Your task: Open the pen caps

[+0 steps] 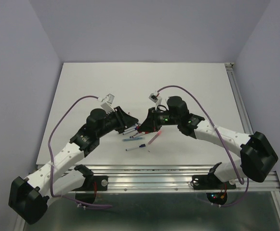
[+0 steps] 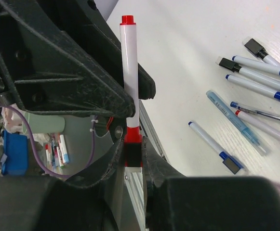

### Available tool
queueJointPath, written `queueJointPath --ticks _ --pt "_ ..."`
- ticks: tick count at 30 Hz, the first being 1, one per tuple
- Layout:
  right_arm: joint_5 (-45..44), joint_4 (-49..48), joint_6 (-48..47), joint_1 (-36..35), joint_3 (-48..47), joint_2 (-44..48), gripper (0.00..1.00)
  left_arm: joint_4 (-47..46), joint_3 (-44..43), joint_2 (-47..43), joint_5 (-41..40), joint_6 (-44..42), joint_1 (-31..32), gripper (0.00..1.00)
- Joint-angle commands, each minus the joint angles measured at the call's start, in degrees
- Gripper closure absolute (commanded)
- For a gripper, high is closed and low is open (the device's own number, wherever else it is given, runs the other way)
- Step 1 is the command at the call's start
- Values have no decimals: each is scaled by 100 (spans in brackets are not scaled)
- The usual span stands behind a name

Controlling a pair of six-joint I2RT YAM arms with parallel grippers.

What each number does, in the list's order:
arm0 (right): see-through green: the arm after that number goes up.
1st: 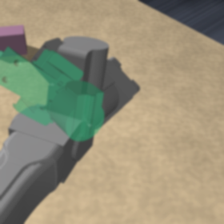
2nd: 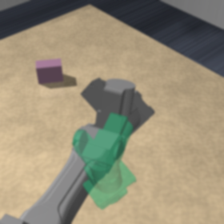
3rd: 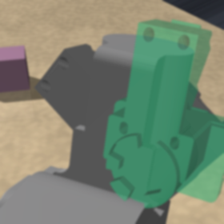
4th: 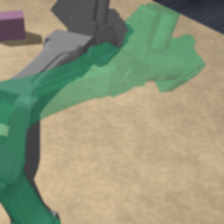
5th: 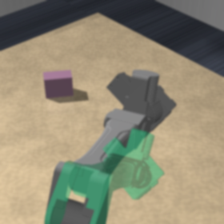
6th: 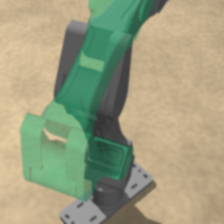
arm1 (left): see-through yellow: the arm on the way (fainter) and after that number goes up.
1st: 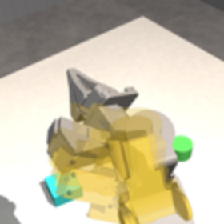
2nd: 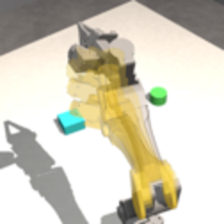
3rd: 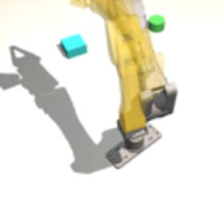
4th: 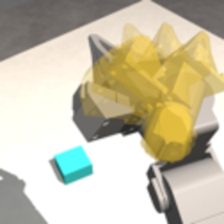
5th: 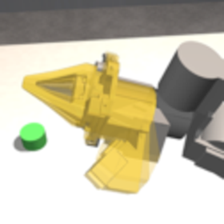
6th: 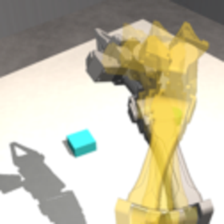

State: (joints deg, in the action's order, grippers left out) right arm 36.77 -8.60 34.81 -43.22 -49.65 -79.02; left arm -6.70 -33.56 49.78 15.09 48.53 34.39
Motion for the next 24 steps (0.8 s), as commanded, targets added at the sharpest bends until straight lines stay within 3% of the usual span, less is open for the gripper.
queueJointPath --ticks 1,2,3,4,6,7,9,11,14,20,22,24 --pt "286 -397 52 -37 52 168 92 -306 -221 -12 -68 -107 50 67" --pt "295 -379 52 -37 43 159 91 -297 -221 -12 -68 -107 50 73" --pt "321 -336 44 -46 17 124 90 -306 -221 -21 -120 -81 59 94" --pt "322 -292 35 -37 8 107 89 -297 -204 -38 -147 -46 68 100" --pt "348 -239 9 -55 -18 63 82 -306 -204 -73 -199 -28 76 100" --pt "348 -204 0 -63 -53 19 69 -306 -186 -82 -295 24 85 100" --pt "339 -108 -53 -81 -97 -25 57 -323 -151 -135 -401 60 103 100" --pt "348 -72 -88 -107 -168 -95 56 -323 -107 -170 -481 156 103 100" --pt "322 -54 -115 -116 -247 -166 57 -341 -72 -214 -604 218 112 100" --pt "155 -71 -176 -125 -265 -245 70 -446 -63 -276 -525 279 129 100" --pt "146 -124 -185 -125 -238 -219 79 -455 -72 -267 -499 288 120 100" --pt "163 -221 -176 -125 -177 -192 79 -508 -45 -241 -455 279 129 100"
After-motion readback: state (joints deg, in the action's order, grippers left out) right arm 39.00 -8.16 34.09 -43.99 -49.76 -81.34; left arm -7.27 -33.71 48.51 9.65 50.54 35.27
